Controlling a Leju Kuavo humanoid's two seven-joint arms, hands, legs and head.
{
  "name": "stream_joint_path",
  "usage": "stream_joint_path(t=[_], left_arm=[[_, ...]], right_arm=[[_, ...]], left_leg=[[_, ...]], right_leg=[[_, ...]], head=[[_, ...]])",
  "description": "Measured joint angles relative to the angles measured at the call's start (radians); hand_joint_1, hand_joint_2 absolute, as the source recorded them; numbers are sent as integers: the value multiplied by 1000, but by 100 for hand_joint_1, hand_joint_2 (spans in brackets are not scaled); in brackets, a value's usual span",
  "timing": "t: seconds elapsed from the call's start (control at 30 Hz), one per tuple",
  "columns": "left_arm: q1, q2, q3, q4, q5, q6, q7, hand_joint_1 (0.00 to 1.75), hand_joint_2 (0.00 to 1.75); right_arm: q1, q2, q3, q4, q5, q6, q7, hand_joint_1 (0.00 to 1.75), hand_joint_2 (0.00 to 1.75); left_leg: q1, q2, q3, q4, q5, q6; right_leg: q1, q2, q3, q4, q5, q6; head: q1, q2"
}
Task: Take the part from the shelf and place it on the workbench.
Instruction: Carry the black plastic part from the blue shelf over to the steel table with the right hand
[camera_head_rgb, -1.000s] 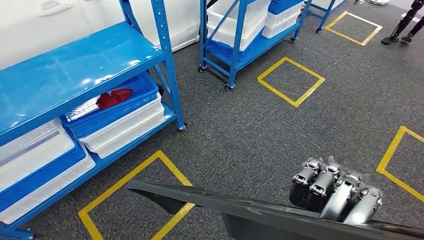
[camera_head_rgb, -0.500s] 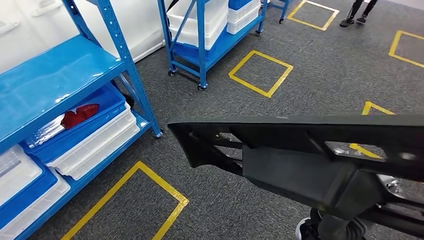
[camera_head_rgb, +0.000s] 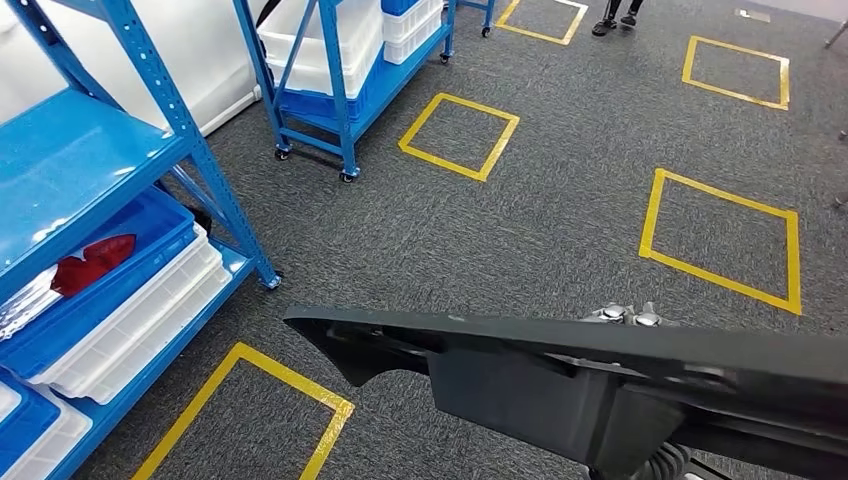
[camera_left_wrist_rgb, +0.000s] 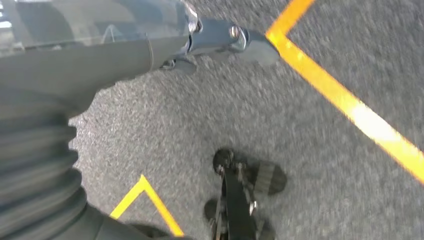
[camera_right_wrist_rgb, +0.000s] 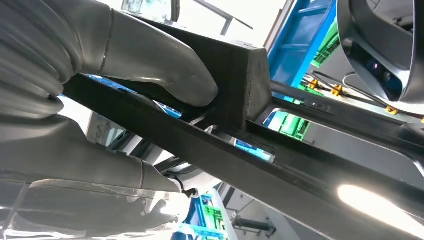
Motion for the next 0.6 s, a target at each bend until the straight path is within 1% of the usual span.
stream_joint_path(t=[0.03, 0.07, 0.1, 0.13, 0.17, 0.2, 0.23, 0.27, 0.3, 0.33, 0.37, 0.4, 0.43, 0.47, 0.5, 0.53, 0.57, 0.6], left_arm=[[-1, -3, 1, 0, 1, -1, -2, 0, 175], [-1, -6, 3, 0, 2, -1, -5, 0, 175], [-2, -8, 5, 0, 4, -1, -8, 0, 175], [-3, -10, 7, 0, 4, -2, -10, 0, 175], [-5, -12, 9, 0, 3, -2, -10, 0, 175], [-7, -14, 10, 0, 0, -3, -8, 0, 175], [-9, -16, 10, 0, -4, -4, -5, 0, 175], [-9, -17, 10, 0, -9, -3, -1, 0, 175], [-8, -17, 10, 0, -13, -2, 2, 0, 175], [-5, -18, 10, 0, -15, -2, 4, 0, 175], [-2, -18, 10, 0, -15, -5, 4, 0, 175], [0, -18, 10, 0, -15, -10, 4, 0, 175], [1, -18, 10, 0, -15, -14, 4, 0, 175], [0, -18, 10, 0, -15, -17, 3, 0, 175], [-1, -18, 10, 0, -14, -17, 2, 0, 175], [-1, -18, 11, 0, -12, -16, 0, 0, 175], [-1, -18, 12, 0, -11, -14, -2, 0, 175], [-1, -18, 13, 0, -9, -13, -4, 0, 175]], right_arm=[[-3, 0, 0, 1, -1, 6, 0, 175, 175], [-7, 0, 1, 2, -3, 12, 0, 175, 175], [-11, 0, 2, 3, -4, 18, 0, 175, 175], [-15, 0, 2, 5, -4, 23, 0, 175, 175], [-18, 0, 4, 6, -2, 22, 0, 175, 175], [-22, 0, 6, 8, 2, 18, -1, 175, 175], [-26, 0, 9, 8, 7, 10, -1, 175, 175], [-30, 1, 14, 8, 11, 0, -1, 175, 175], [-35, 1, 17, 9, 14, -7, -1, 175, 175], [-37, 1, 20, 9, 15, -13, -1, 175, 175], [-38, 2, 23, 9, 15, -17, -1, 175, 175], [-38, 2, 25, 9, 15, -20, -1, 175, 175], [-38, 3, 27, 10, 15, -23, -1, 175, 175], [-40, 4, 30, 10, 15, -25, -1, 175, 175], [-44, 5, 32, 10, 13, -26, -1, 175, 175], [-50, 7, 34, 10, 10, -24, -1, 175, 175], [-57, 10, 35, 10, 5, -19, -1, 175, 175], [-63, 13, 36, 9, -1, -12, -1, 175, 175]], left_leg=[[-3, 9, 3, 1, -3, -4], [-4, 18, 5, 1, -6, -8], [-6, 27, 6, 0, -8, -13], [-7, 36, 9, -1, -10, -19], [-6, 41, 11, 0, -13, -24], [-5, 31, 11, 7, -21, -29], [-3, 14, 3, 31, -38, -33], [-1, -10, -16, 78, -66, -36], [0, -32, -46, 142, -98, -39], [1, -43, -78, 209, -126, -41], [1, -48, -104, 259, -140, -44], [2, -50, -114, 274, -133, -46], [3, -52, -108, 252, -108, -47], [5, -58, -85, 197, -70, -48], [9, -78, -57, 131, -37, -48], [13, -101, -33, 72, -14, -46], [15, -120, -17, 34, -4, -43], [14, -131, -12, 20, -6, -38]], right_leg=[[5, -17, 30, -58, 16, -8], [10, -29, 47, -92, 21, -15], [14, -33, 50, -102, 18, -22], [16, -21, 48, -104, 20, -27], [13, -10, 49, -107, 22, -32], [10, 0, 53, -113, 25, -36], [6, 9, 56, -119, 29, -42], [3, 18, 59, -124, 31, -47], [4, 28, 60, -125, 32, -49], [4, 39, 60, -125, 32, -52], [4, 52, 60, -124, 32, -52], [4, 65, 60, -123, 31, -52], [4, 78, 61, -121, 30, -51], [3, 91, 62, -118, 29, -48], [2, 103, 62, -113, 26, -44], [3, 116, 58, -106, 24, -39], [2, 127, 53, -101, 23, -33], [2, 137, 48, -97, 23, -26]], head=[[0, 0], [0, 0], [0, 0], [0, 0], [0, 0], [0, 0], [0, 0], [0, 0], [0, 0], [0, 0], [0, 0], [0, 0], [0, 0], [0, 0], [0, 0], [0, 0], [0, 0], [0, 0]])
